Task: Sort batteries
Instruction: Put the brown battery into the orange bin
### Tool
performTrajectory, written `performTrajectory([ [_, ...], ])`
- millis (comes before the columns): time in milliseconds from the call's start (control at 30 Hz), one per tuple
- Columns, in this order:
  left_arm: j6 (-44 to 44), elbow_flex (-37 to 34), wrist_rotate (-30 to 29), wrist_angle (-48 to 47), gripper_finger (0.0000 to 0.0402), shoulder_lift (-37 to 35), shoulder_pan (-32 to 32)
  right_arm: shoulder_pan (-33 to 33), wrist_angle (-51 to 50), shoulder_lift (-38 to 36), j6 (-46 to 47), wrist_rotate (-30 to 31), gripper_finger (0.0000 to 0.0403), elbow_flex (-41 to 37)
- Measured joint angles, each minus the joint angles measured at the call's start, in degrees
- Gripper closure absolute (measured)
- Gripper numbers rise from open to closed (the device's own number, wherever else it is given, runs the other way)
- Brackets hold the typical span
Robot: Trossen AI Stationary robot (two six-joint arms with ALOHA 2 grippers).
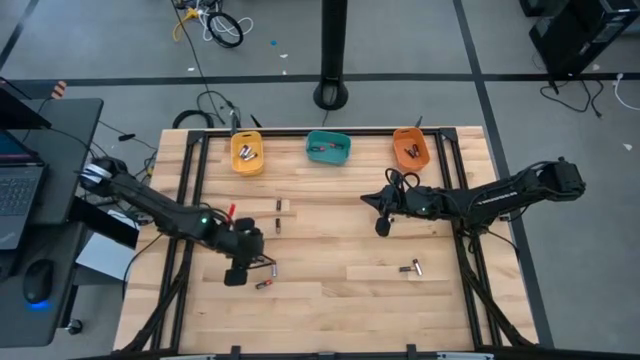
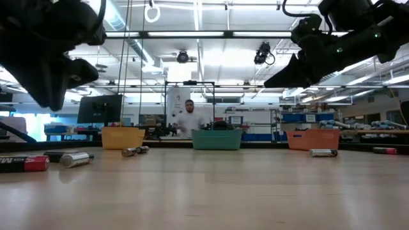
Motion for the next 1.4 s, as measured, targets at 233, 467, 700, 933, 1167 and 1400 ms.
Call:
performTrajectory([
  [233,-1.28,0.00,-1.22,0.56,0.0250,6.35,-0.35,-1.62,-0.01,0.00,-1.58,-1.42,0.0391,0.00],
  [467,-1.00,0.00,-4.21,1.67,0.0227,10.92,-0.33,-2.19,-0.04,0.00,-1.99,-1.68,0.0391,0.00],
  [700,-0.91,-4.05,-4.53,9.89,0.0229,11.98,-0.17,-2.19,-0.26,0.00,-1.99,-1.70,0.0391,0.00],
  [933,-2.73,-7.46,-4.65,13.90,0.0241,11.75,-0.13,-2.19,-0.55,0.00,-1.99,-1.70,0.0391,0.00],
  [1167,-1.31,-7.81,-4.01,14.41,0.0328,11.76,-0.11,-2.19,-0.55,0.00,-1.99,-1.70,0.0391,0.01],
  [1400,-2.33,-6.10,-1.52,11.79,0.0356,11.84,-0.13,-2.19,-0.55,0.00,-1.99,-1.70,0.0391,0.00],
])
